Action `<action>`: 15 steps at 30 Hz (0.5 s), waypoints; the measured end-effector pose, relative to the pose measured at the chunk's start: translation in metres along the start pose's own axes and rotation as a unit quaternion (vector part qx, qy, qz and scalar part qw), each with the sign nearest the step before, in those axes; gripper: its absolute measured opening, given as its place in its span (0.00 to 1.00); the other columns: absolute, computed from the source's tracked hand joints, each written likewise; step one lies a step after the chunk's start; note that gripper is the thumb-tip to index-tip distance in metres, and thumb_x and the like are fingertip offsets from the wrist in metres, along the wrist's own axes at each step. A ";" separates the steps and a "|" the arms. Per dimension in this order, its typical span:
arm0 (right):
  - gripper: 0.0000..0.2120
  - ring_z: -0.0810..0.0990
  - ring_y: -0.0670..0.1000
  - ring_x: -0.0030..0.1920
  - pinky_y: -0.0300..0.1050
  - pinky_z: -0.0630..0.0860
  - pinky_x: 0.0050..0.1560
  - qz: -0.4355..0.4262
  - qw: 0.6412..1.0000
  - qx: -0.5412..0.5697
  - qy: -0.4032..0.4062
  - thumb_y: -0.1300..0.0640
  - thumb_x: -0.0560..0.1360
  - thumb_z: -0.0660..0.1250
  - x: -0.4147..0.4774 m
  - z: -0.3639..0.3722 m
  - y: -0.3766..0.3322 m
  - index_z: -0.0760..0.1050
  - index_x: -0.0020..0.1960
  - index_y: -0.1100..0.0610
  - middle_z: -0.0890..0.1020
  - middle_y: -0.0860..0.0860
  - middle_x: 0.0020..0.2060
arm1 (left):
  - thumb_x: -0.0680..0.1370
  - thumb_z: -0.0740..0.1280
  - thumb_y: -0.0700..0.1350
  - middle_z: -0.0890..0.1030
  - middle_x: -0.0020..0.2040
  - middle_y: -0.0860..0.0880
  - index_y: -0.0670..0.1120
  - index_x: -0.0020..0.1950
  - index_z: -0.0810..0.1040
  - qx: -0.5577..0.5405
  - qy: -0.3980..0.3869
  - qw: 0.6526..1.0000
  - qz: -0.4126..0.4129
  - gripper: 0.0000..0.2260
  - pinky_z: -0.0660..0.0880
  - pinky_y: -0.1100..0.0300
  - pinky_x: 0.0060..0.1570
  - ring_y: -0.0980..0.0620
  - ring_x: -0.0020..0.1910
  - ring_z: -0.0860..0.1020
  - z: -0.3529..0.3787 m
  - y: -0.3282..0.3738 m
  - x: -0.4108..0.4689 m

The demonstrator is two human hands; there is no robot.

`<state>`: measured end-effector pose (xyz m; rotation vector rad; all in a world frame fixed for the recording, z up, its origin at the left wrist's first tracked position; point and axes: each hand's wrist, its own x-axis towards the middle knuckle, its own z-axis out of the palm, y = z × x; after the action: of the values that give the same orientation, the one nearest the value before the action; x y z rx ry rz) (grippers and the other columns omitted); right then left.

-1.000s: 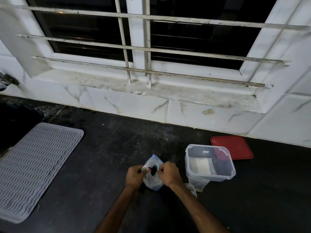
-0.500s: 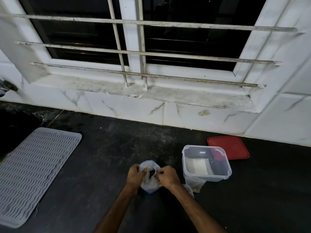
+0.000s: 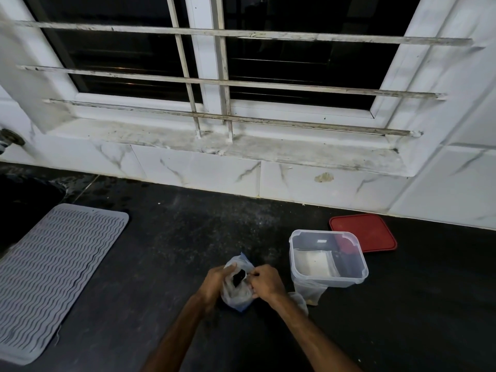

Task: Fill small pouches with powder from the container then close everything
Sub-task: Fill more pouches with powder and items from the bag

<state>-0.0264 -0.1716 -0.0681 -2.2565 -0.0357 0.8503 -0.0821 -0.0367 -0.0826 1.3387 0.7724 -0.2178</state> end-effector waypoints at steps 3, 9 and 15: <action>0.07 0.84 0.50 0.43 0.50 0.83 0.48 -0.010 1.000 -0.008 -0.002 0.54 0.76 0.67 0.000 -0.003 -0.001 0.82 0.48 0.55 0.84 0.52 0.42 | 0.81 0.63 0.43 0.83 0.50 0.35 0.34 0.54 0.81 0.010 0.062 0.997 0.050 0.13 0.79 0.51 0.50 0.40 0.51 0.82 0.002 -0.003 0.005; 0.07 0.85 0.53 0.42 0.54 0.83 0.46 -0.031 0.999 0.008 0.003 0.55 0.72 0.68 0.002 -0.009 -0.001 0.83 0.46 0.54 0.85 0.53 0.40 | 0.80 0.66 0.42 0.80 0.36 0.46 0.38 0.43 0.79 0.010 0.134 0.987 0.088 0.09 0.74 0.69 0.29 0.52 0.36 0.77 0.010 0.002 0.004; 0.09 0.83 0.50 0.33 0.49 0.84 0.41 -0.016 0.999 0.050 -0.003 0.63 0.74 0.66 -0.009 -0.025 -0.007 0.82 0.38 0.54 0.84 0.55 0.35 | 0.78 0.68 0.42 0.82 0.41 0.43 0.36 0.47 0.80 0.024 0.162 0.981 0.107 0.08 0.76 0.57 0.39 0.47 0.42 0.79 0.012 0.000 0.008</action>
<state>-0.0172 -0.1842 -0.0457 -2.1547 -0.0317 0.8249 -0.0722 -0.0453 -0.0870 1.5126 0.8899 0.1584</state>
